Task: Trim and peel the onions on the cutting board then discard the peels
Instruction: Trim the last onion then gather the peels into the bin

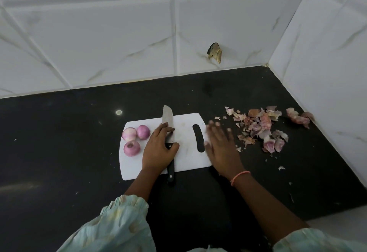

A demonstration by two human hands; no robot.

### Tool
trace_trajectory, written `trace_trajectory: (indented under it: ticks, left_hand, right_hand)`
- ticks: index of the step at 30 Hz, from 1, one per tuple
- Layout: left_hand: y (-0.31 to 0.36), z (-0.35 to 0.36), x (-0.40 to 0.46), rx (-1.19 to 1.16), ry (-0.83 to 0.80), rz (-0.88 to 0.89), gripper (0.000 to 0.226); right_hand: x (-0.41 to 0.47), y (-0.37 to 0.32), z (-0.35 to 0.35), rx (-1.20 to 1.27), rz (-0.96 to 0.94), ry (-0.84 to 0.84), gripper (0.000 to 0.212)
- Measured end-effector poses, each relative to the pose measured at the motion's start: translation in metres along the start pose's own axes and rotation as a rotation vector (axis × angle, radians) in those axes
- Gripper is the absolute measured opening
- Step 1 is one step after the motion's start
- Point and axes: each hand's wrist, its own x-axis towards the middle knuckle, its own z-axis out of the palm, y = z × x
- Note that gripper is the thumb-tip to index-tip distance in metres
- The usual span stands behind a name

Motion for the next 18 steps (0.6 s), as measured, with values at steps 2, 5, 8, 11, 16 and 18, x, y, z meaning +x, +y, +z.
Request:
trace_trajectory:
  ticks: [2,5,8,11,16,18]
  left_hand:
    - [0.0,-0.001,0.0,0.0,-0.005,-0.002,0.052]
    - [0.001,-0.001,-0.001,0.003,-0.014,0.002,0.051]
    - [0.003,-0.001,-0.001,-0.001,-0.008,0.0,0.051]
    - [0.003,-0.001,0.0,0.002,-0.003,0.009,0.051]
    - [0.006,-0.001,-0.001,0.009,0.001,0.002,0.048]
    - [0.007,-0.001,-0.001,0.017,0.0,-0.011,0.046]
  right_hand:
    - [-0.008,-0.006,0.007,-0.065,-0.146,-0.161,0.067]
    - [-0.009,0.014,0.004,-0.11,-0.023,-0.133,0.076]
    - [-0.02,0.038,-0.015,-0.039,0.203,-0.016,0.075]
    - [-0.047,0.037,-0.031,-0.041,0.119,-0.062,0.078]
    - [-0.066,0.046,-0.021,-0.238,0.073,-0.155,0.109]
    - [-0.045,0.064,-0.025,-0.21,0.156,-0.055,0.108]
